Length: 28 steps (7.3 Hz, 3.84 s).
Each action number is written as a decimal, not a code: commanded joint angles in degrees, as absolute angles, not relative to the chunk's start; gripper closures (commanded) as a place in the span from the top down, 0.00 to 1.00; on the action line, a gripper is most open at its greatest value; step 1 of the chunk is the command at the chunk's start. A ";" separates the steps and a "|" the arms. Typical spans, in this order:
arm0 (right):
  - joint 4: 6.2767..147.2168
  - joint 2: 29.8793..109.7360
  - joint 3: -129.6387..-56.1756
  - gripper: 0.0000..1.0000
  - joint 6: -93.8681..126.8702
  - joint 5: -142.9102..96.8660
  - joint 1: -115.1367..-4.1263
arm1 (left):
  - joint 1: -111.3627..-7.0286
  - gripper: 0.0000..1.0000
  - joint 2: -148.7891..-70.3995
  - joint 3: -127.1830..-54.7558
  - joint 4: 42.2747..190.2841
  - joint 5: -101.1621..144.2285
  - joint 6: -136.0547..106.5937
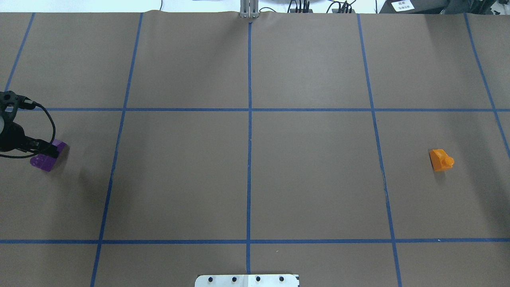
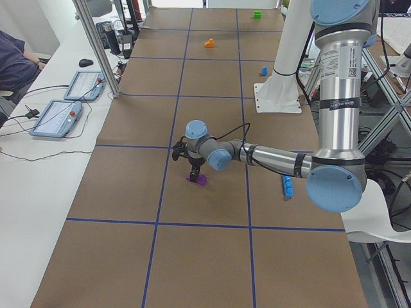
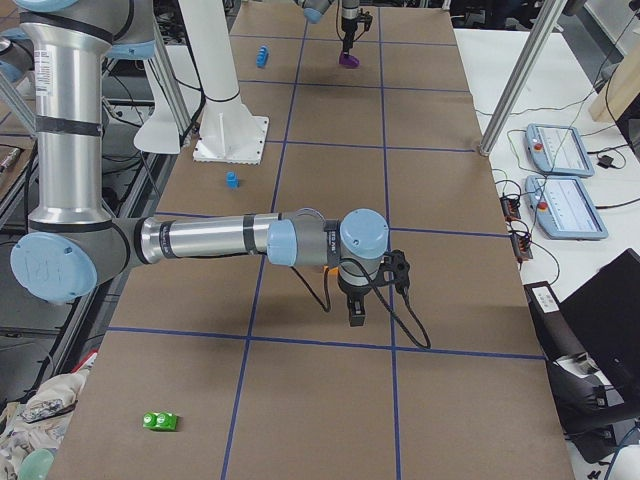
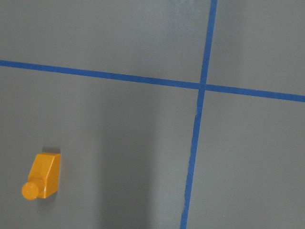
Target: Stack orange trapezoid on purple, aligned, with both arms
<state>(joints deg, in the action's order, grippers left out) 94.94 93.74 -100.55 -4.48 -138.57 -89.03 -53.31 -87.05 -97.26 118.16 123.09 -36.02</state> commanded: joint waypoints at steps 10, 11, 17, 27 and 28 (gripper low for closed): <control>94.92 93.16 -100.72 1.00 -4.39 -138.52 -88.86 | -50.45 0.00 -104.41 -106.87 95.72 126.39 -41.72; 94.83 93.16 -100.72 1.00 -4.48 -138.52 -88.86 | -46.97 0.00 -111.11 -106.61 90.75 126.30 -44.79; 94.92 92.90 -100.55 1.00 -4.57 -138.43 -88.77 | -32.79 0.00 -148.60 -73.97 91.57 111.98 -46.85; 94.75 92.72 -100.90 1.00 -3.16 -139.22 -88.51 | -32.16 1.00 -148.71 -65.91 99.84 110.74 -47.11; 94.66 92.81 -101.07 1.00 -3.16 -139.04 -87.72 | -33.13 1.00 -149.06 -66.70 99.58 110.74 -47.11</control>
<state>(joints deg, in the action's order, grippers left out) 94.77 92.74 -100.85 -3.18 -139.19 -88.41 -32.28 -148.77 -65.95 99.76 110.74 -47.10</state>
